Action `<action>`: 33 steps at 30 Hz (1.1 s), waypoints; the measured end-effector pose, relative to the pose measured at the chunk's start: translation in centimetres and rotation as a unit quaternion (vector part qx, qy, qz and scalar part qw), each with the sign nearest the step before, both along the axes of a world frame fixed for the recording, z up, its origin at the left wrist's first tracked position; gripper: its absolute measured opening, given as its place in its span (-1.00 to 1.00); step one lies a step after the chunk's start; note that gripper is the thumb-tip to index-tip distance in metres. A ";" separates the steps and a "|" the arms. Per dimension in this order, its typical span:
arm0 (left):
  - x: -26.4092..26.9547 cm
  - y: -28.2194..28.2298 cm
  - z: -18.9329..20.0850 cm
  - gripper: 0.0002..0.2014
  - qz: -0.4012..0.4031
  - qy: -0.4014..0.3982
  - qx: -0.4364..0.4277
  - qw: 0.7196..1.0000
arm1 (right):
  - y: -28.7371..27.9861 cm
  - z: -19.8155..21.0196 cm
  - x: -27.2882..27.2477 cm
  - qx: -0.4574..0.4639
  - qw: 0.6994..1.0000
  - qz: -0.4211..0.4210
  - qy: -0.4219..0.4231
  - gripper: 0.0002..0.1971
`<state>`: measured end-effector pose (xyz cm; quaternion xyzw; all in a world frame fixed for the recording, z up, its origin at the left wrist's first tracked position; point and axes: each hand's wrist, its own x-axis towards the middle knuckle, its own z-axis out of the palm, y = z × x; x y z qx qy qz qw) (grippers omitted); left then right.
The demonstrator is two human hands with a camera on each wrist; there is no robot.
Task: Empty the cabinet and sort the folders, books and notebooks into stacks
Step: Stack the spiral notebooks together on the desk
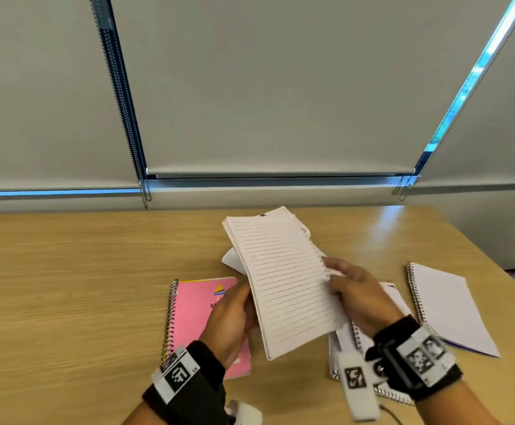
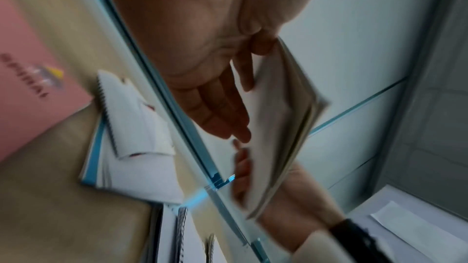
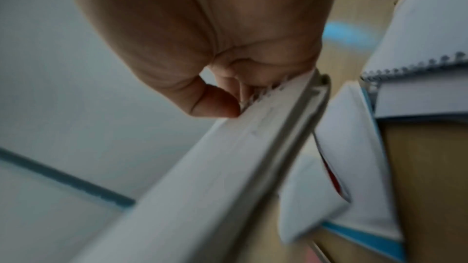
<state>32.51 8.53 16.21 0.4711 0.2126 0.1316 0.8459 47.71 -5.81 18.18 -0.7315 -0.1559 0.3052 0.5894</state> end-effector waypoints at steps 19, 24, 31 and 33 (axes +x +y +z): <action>-3.4 2.2 -1.2 -0.34 -0.036 0.055 0.448 0.892 | 11.1 -1.7 -7.7 0.063 0.989 0.104 -0.089 -0.62; -4.4 2.2 -1.1 -0.28 0.009 0.088 0.502 0.860 | 10.1 -0.7 -7.4 0.149 0.982 0.105 -0.038 -0.67; -3.9 3.0 -0.8 -0.23 0.032 0.023 0.475 0.879 | 9.6 -0.1 -6.6 0.197 0.969 0.149 -0.020 -0.56; -3.8 3.2 -0.8 -0.20 0.036 0.012 0.467 0.884 | 9.8 -0.3 -6.4 0.195 0.969 0.148 -0.020 -0.37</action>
